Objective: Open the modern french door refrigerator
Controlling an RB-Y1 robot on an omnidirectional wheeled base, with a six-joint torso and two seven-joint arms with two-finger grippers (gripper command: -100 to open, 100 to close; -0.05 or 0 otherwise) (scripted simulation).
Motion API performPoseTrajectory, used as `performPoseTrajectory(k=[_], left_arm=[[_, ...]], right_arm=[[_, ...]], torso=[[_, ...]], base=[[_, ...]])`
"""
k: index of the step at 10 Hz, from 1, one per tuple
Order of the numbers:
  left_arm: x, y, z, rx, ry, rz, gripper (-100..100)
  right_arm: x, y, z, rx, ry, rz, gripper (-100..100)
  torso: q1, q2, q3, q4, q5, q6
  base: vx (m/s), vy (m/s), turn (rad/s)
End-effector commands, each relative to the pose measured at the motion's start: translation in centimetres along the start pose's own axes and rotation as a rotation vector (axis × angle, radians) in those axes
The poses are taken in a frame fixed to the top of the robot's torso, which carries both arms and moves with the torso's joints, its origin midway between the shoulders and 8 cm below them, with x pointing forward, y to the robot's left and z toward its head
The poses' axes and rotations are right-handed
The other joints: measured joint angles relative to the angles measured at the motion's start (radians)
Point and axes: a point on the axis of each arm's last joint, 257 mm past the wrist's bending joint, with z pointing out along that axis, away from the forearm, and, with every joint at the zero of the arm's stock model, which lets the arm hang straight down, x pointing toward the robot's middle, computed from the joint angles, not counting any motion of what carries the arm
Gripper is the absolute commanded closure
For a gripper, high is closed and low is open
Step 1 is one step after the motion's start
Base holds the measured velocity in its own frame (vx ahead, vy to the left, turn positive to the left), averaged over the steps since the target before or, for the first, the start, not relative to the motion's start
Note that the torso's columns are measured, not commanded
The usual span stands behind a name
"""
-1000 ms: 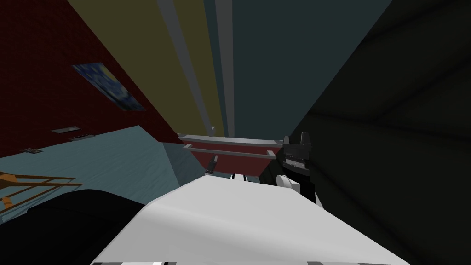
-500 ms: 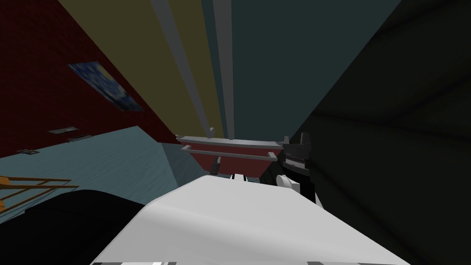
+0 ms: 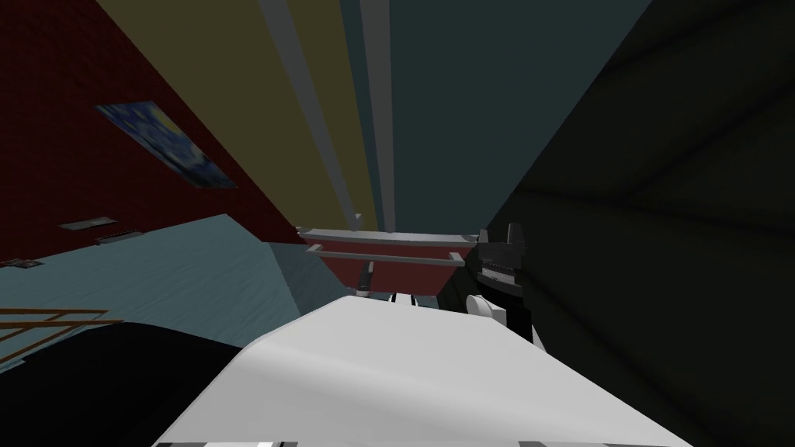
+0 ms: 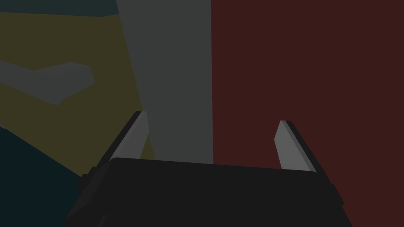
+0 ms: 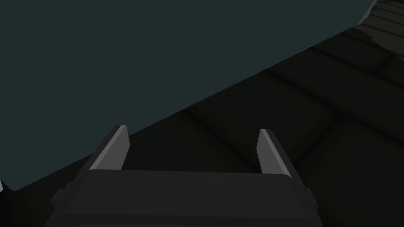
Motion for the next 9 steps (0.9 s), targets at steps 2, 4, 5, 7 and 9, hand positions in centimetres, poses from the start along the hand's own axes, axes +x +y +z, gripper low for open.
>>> performPoseTrajectory(k=[2,4,5,7,9], left_arm=[[-0.2,1.2,3.2,0.003,-0.02,0.014,-100],[-0.5,2.4,5.1,-0.013,-0.043,0.027,-100],[-0.4,2.1,5.8,0.001,-0.041,0.024,-100],[-0.4,2.4,7.1,0.0,-0.051,0.028,-100],[-0.4,2.8,8.4,-0.002,-0.06,0.03,-100]], right_arm=[[0.0,0.0,0.0,0.0,0.0,0.0,0],[0.0,0.0,0.0,0.0,0.0,0.0,0],[0.0,0.0,0.0,0.0,0.0,0.0,0],[0.0,0.0,0.0,0.0,0.0,0.0,0],[0.0,0.0,0.0,0.0,0.0,0.0,0]], torso=[[-0.002,-0.003,-0.002,-0.001,0.0,0.0],[-0.002,-0.003,-0.002,-0.001,-0.001,0.0],[-0.002,-0.001,-0.001,-0.001,-0.001,0.0],[-0.001,-0.004,-0.002,-0.001,0.0,0.0],[-0.001,-0.003,-0.002,-0.001,0.0,0.0]], base=[[-0.092,0.028,-0.079],[-0.104,0.015,-0.077],[-0.081,0.009,-0.055],[-0.061,0.021,-0.058],[-0.057,0.018,-0.057]])
